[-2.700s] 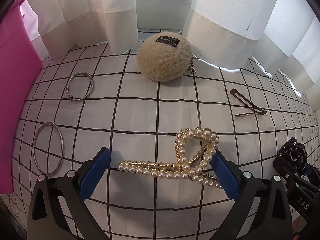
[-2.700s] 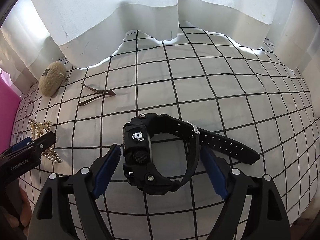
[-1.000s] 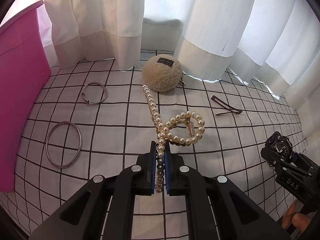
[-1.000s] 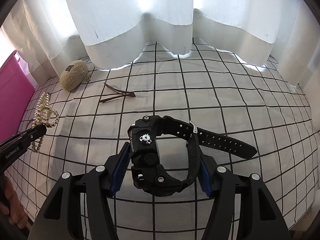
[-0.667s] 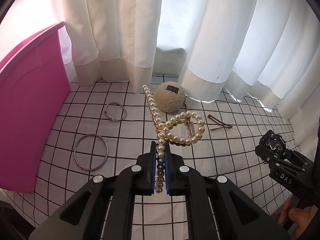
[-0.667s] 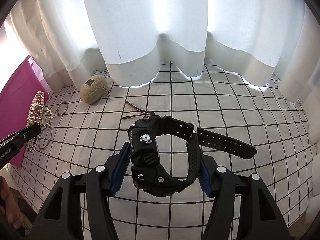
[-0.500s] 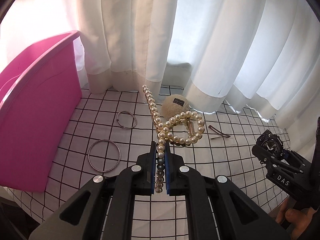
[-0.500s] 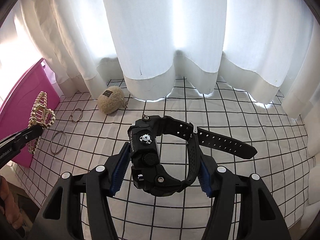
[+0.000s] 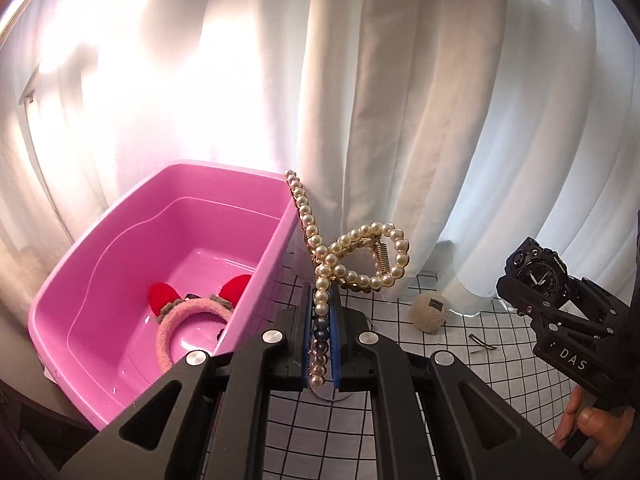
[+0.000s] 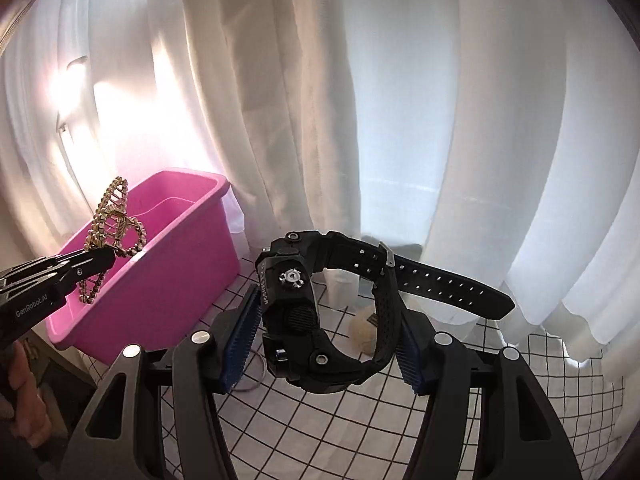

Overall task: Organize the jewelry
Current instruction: 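Carry pearl claw and watch over the pink tub and release both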

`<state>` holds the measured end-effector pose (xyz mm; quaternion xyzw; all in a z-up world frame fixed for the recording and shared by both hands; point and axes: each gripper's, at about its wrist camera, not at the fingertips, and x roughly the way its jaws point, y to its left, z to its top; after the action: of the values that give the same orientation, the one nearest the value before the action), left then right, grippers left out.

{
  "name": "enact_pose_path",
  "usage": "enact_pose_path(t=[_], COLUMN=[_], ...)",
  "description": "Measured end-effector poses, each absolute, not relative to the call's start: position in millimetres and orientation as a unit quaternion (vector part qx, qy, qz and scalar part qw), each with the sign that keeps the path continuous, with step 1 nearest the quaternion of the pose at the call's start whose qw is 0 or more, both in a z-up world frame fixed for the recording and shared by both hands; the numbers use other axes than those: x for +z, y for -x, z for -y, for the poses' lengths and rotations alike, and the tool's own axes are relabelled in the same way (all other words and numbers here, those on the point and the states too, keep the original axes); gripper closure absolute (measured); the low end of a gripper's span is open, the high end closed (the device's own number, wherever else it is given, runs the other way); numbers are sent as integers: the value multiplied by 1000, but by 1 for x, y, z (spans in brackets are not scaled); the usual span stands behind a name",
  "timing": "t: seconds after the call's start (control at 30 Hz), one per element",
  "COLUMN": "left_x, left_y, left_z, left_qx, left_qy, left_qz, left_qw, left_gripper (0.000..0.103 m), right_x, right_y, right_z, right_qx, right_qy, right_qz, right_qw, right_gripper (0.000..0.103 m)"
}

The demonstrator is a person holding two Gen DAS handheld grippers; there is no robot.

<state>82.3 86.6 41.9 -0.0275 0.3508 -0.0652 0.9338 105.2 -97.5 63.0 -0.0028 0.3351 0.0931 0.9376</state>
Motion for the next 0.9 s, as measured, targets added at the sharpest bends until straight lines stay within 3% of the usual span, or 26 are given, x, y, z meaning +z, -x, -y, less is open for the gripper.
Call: enact_pose_path(t=[0.37,0.9], left_x=[48,-14], left_y=[-110,-139], left_z=[-200,-272], left_qx=[32,77], left_qy=[51,97], left_qz=[-356,-443], left_qw=[932,888], left_gripper=[95,95], right_x=[94,26], right_y=[-179,-249], right_z=[-47,-150], right_qx=[220,254], right_qy=[53,113], right_qz=[-322,-420], right_qw=[919,864], right_gripper=[44,44])
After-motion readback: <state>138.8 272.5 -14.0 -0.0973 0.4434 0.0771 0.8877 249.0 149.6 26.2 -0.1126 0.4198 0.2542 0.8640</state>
